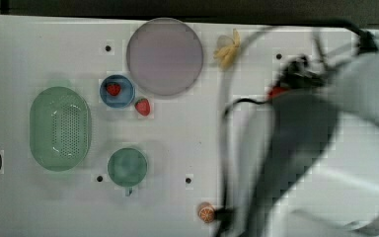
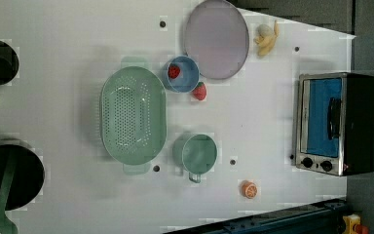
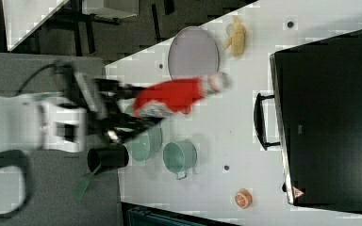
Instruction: Pick Ketchup from oven and place it on table.
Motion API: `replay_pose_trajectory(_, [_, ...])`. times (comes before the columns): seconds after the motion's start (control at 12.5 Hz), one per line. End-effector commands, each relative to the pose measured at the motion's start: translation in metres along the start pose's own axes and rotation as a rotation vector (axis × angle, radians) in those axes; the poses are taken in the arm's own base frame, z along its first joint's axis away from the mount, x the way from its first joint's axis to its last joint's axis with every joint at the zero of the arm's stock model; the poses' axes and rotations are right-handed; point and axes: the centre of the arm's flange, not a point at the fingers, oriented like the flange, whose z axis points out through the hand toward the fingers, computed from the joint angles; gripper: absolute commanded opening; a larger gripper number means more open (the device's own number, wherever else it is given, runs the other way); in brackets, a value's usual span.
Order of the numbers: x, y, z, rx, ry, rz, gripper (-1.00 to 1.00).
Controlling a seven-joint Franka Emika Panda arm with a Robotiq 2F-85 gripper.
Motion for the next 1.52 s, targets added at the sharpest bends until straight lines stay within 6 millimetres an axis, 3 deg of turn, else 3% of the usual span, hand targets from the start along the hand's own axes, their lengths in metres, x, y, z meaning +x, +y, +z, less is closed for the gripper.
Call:
replay_pose_trajectory(0.08, [-0.071, -0.059, 0.049, -0.097, -0.071, -0.184, 0.26])
replay_pose_trajectory(0.24, [-0.096, -0.065, 0.082, -0.144, -0.11, -0.226, 0.26])
replay_pose_trajectory(0.4, [-0.109, -0.065, 0.118, -0.157, -0.118, -0.24, 0.26])
replay_pose_trajectory(1.2, [-0.123, -0.012, 0.337, -0.219, -0.115, -0.209, 0.26])
replay_pose_trajectory(1.36, [-0.125, -0.014, 0.372, -0.22, -0.1, -0.217, 0.26])
replay_pose_trajectory(1.52, [-0.124, -0.016, 0.393, -0.195, -0.075, -0.216, 0.32])
